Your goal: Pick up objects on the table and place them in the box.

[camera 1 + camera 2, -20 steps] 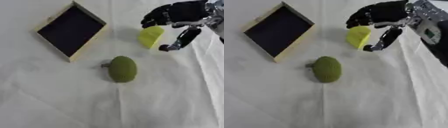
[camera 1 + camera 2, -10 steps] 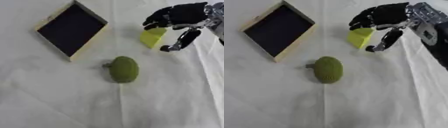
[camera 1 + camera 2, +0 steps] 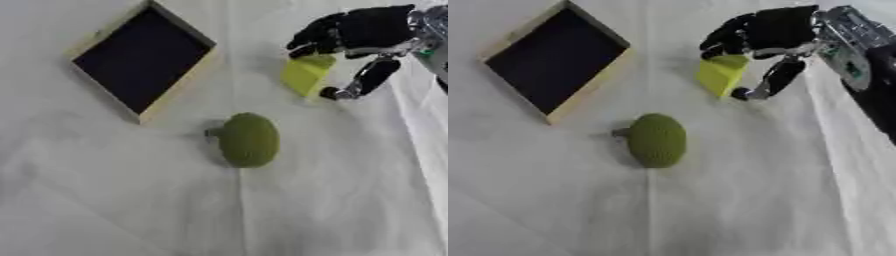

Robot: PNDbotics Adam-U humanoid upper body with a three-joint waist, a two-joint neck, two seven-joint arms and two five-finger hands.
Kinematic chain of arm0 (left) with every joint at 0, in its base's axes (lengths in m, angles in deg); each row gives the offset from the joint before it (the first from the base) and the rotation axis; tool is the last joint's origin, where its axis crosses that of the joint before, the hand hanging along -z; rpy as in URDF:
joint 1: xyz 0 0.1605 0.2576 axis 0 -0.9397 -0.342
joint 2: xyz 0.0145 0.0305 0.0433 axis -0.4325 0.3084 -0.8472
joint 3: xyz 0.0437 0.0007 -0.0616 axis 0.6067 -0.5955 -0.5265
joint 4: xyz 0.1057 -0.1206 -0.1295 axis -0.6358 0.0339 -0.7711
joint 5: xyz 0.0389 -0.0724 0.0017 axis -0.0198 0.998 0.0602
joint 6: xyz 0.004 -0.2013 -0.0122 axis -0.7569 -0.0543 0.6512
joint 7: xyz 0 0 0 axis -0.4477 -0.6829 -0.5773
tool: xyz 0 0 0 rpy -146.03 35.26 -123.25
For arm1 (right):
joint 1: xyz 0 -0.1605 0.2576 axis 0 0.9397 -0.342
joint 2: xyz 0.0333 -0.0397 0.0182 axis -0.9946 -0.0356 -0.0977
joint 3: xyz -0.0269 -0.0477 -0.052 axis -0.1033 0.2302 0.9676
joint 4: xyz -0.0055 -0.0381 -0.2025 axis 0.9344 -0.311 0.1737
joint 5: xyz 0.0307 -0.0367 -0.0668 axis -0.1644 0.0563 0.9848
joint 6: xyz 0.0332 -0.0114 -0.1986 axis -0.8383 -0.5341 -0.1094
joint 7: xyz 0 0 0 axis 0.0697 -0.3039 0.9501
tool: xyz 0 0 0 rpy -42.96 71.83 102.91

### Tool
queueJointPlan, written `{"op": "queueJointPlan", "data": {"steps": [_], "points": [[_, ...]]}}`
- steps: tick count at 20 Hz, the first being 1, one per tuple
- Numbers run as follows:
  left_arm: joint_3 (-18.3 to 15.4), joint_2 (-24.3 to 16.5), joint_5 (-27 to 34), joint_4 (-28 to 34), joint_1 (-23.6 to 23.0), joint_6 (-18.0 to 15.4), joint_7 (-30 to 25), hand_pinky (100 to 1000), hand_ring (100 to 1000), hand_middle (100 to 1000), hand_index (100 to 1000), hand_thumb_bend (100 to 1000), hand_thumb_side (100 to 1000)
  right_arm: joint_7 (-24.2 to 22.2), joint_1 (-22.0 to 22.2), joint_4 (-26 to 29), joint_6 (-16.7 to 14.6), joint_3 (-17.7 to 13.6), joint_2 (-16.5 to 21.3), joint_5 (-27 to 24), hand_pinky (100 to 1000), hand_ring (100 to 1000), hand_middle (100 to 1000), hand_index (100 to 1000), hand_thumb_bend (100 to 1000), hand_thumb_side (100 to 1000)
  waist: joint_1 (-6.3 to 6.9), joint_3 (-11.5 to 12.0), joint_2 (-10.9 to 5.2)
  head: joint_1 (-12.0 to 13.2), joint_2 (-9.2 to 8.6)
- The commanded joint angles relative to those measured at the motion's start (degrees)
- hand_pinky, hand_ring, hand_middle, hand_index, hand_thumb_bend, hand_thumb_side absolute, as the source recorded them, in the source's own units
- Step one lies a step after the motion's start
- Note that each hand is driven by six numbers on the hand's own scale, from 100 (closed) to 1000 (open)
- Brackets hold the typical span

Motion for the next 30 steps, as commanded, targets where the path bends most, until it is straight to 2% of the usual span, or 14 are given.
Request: {"op": "queueJointPlan", "data": {"steps": [1,5,6,12,20,21,24,25,27,30], "points": [[-0.36,-1.31,-0.19,0.84,0.76,0.07,-0.35,837,642,671,803,100,672,1.0,-1.01,0.2,-0.15,-1.67,1.4,-0.16,927,961,943,1000,205,651,0.28,0.05,-1.04,-0.04,-0.92],[-0.37,-1.31,-0.2,0.87,0.79,0.2,-0.56,837,643,671,803,100,672,0.83,-1.11,0.23,-0.15,-2.22,1.51,-0.45,927,962,946,1000,227,633,0.23,0.05,-0.87,-0.08,-0.93],[-0.37,-1.3,-0.19,0.88,0.8,0.24,-0.61,837,643,671,803,100,672,0.59,-1.25,-0.09,-0.15,-2.25,1.42,-0.22,927,962,947,1000,228,660,0.2,0.06,-0.84,-0.11,-0.97],[-0.46,-1.37,-0.22,0.92,0.74,0.48,-0.87,838,643,672,803,100,672,0.06,-2.25,-2.92,-0.15,-2.36,0.39,2.12,927,963,946,1000,246,666,0.03,0.24,-0.49,-0.16,-1.13],[-0.51,-1.35,-0.25,0.95,0.68,0.98,-1.46,838,643,672,802,100,672,-0.22,-3.3,-4.5,-0.15,-1.75,-1.08,4.13,920,954,884,1000,260,672,-0.16,0.52,0.01,-0.23,-1.45],[-0.51,-1.34,-0.25,0.94,0.69,1.01,-1.52,838,643,672,802,100,672,-0.27,-3.46,-4.73,-0.15,-1.75,-1.3,4.31,918,949,845,994,261,672,-0.17,0.59,0.06,-0.23,-1.57],[-0.53,-1.28,-0.25,0.91,0.67,1.13,-1.76,839,642,672,802,100,672,-0.2,-3.91,-5.37,-0.15,-1.84,-1.95,4.49,903,918,653,919,231,661,-0.18,0.74,0.19,-0.27,-1.73],[-0.55,-1.28,-0.26,0.9,0.65,1.16,-1.81,838,641,671,802,100,672,0.04,-3.98,-5.28,-0.15,-1.86,-2.06,4.38,894,899,564,835,213,654,-0.19,0.75,0.22,-0.26,-1.69],[-0.59,-1.35,-0.31,0.87,0.57,1.2,-1.94,839,640,670,802,100,672,1.1,-3.93,-4.41,-0.15,-1.88,-1.94,3.58,876,855,449,676,203,650,-0.22,0.69,0.24,-0.2,-1.56],[-0.6,-1.34,-0.45,0.91,0.48,1.36,-2.1,839,641,670,802,100,672,3.29,-3.66,-2.67,-0.15,-2.16,-1.41,1.79,854,795,334,554,214,639,-0.31,0.53,0.21,-0.12,-1.4]]}}
